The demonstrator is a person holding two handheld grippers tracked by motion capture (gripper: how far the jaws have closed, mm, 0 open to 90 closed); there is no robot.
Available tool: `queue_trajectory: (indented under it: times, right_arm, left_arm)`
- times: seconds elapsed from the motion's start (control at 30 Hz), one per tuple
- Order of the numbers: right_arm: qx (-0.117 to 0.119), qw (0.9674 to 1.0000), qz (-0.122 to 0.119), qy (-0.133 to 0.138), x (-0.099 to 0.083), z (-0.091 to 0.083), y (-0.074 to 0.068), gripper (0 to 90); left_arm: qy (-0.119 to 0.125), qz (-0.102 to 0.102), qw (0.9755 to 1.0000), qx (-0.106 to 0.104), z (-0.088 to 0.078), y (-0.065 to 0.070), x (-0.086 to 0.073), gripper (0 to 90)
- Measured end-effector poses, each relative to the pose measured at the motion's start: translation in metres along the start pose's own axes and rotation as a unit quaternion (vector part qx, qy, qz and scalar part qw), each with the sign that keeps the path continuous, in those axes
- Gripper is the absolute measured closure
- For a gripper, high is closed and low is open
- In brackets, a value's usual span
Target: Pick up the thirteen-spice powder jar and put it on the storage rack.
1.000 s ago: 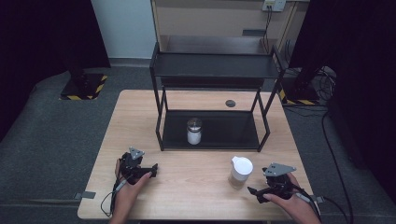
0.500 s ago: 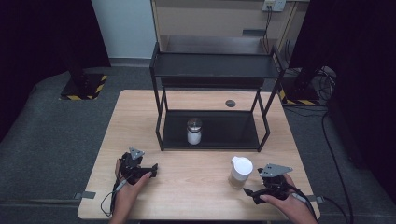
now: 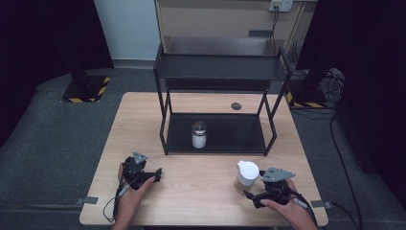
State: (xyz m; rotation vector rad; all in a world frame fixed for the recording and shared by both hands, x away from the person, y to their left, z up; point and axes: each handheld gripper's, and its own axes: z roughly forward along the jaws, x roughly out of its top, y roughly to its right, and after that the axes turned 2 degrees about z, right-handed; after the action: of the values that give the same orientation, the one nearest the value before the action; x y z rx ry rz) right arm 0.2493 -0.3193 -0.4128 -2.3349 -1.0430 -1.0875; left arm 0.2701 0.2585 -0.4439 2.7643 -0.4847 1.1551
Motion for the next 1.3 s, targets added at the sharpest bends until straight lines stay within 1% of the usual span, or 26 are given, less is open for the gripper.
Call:
queue_trajectory:
  times: [0.17, 0.33, 0.57, 0.97, 1.3]
  right_arm:
    - [-0.003, 1.0000, -0.003, 0.005, -0.0003, 0.0043, -0.0038, 5.0]
    - [-0.011, 0.9998, 0.005, 0.016, -0.0027, 0.0057, -0.0059, 5.4]
    - [-0.017, 0.9994, 0.009, 0.027, -0.0047, 0.0062, -0.0071, 6.2]
    - [-0.018, 0.9988, 0.023, 0.040, -0.0067, 0.0091, -0.0073, 9.5]
    - [-0.016, 0.9986, 0.022, 0.045, -0.0065, 0.0109, -0.0091, 13.5]
  left_arm:
    - [0.000, 0.000, 1.0000, 0.000, 0.0000, 0.0000, 0.0000, 0.0]
    - [0.000, 0.000, 1.0000, 0.000, 0.0000, 0.0000, 0.0000, 0.0]
    - [0.000, 0.000, 1.0000, 0.000, 0.0000, 0.0000, 0.0000, 0.0]
    - [0.000, 0.000, 1.0000, 0.000, 0.0000, 0.0000, 0.0000, 0.0]
    - [0.000, 0.000, 1.0000, 0.000, 0.0000, 0.0000, 0.0000, 0.0]
